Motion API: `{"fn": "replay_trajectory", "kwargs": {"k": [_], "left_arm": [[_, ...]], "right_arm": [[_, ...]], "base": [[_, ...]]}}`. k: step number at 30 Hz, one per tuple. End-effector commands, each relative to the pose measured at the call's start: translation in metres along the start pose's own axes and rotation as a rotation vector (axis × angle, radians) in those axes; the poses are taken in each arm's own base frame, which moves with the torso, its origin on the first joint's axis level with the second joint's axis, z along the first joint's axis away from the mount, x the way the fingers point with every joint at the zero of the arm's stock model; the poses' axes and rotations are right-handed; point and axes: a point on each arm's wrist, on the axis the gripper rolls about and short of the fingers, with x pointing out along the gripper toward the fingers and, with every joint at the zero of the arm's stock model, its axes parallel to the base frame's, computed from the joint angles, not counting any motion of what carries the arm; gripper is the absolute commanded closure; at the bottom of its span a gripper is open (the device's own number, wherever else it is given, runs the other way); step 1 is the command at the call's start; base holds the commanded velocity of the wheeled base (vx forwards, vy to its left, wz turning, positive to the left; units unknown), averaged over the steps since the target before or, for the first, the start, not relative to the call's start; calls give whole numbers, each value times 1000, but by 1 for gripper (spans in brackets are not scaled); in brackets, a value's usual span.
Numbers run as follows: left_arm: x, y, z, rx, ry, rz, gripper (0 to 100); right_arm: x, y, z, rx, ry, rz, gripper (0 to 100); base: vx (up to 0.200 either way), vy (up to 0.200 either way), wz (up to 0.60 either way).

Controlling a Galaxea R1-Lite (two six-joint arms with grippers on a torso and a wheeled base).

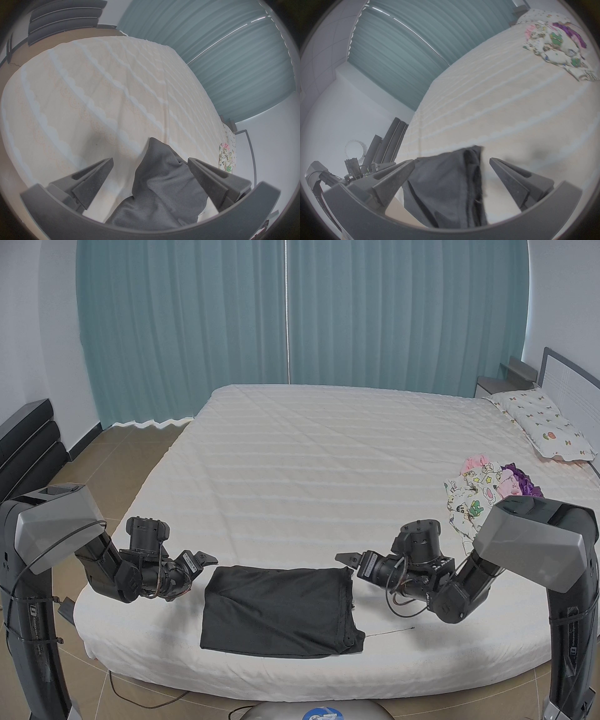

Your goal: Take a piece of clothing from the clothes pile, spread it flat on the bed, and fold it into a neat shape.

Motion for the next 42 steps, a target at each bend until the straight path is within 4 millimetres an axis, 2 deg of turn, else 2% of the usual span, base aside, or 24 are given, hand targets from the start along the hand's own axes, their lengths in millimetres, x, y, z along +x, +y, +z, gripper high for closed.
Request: {"fn": "replay_trajectory", "kwargs": {"k": [1,8,21,22,32,36,42], "left_arm": [[-1,0,0,0,-2,-2,0],[-1,0,0,0,-2,-2,0],[0,0,1,0,-3,-3,0],[0,0,1,0,-3,-3,0],[1,0,1,0,-3,-3,0],[1,0,1,0,-3,-3,0],[1,0,1,0,-3,-3,0]], "right_arm": [[30,6,-10,-25,20,0,0],[44,4,-14,-29,29,-6,0],[57,0,-18,-28,47,-23,0],[57,0,-17,-30,47,-25,100],[58,-8,-3,-9,11,-60,100],[66,-14,4,0,-44,-95,100],[70,-22,5,7,-67,-128,100]], "base": [[0,0,0],[0,0,0],[0,0,0],[0,0,0],[0,0,0],[0,0,0],[0,0,0]]}}
